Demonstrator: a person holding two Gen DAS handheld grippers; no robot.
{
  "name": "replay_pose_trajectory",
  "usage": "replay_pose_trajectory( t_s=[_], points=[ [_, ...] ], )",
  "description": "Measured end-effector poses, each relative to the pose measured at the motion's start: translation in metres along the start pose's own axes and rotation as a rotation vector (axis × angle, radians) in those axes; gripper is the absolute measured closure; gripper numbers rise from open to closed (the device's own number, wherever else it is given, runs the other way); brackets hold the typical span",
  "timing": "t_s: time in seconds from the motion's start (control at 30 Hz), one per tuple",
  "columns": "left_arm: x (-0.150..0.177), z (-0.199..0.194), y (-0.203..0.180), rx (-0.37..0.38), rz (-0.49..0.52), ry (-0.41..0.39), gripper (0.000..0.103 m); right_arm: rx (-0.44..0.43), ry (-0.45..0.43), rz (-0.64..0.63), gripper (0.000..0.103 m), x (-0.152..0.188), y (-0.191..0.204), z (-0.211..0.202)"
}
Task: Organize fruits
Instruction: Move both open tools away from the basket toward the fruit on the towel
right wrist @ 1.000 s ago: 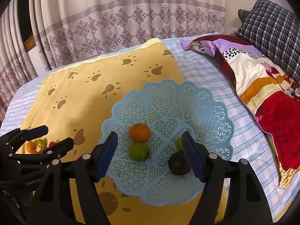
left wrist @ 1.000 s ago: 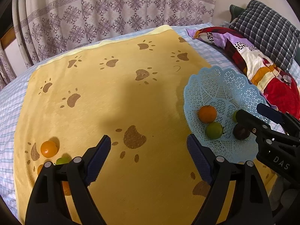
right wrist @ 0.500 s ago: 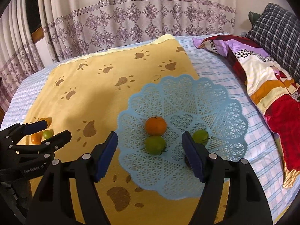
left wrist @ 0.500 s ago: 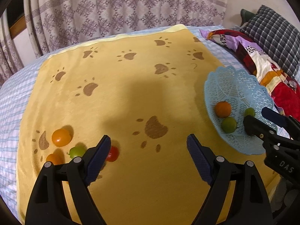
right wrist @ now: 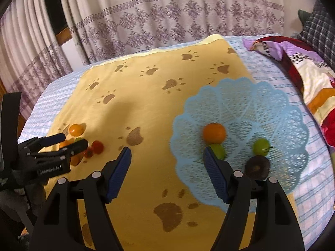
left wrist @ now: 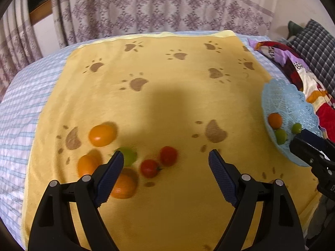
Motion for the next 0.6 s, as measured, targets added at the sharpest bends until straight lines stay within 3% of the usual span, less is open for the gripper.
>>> replay_pose_trajectory(
  t_s=[0.4,0.6],
  points=[
    [0.020,0.000,0.084,-0.093,-0.102,0.021,0.020,-0.066,0.089,-0.074,0.030,0.014,0.043,0.026],
    [0.028,0.005,0.108,-0.115,-0.130,0.029,0.020,-0.103,0.118,-0.117,0.030,0.018,0.071,0.038]
  ],
)
Point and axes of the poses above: each gripper's, at about its wrist camera, not at the fingertips, and z roughly the way its jaws point, y to its left, x to its underside, the point moved 7 cm from there along z, roughly the way its jaws point, and after that the axes turned 4 degrees about y, right-handed, at the moved point
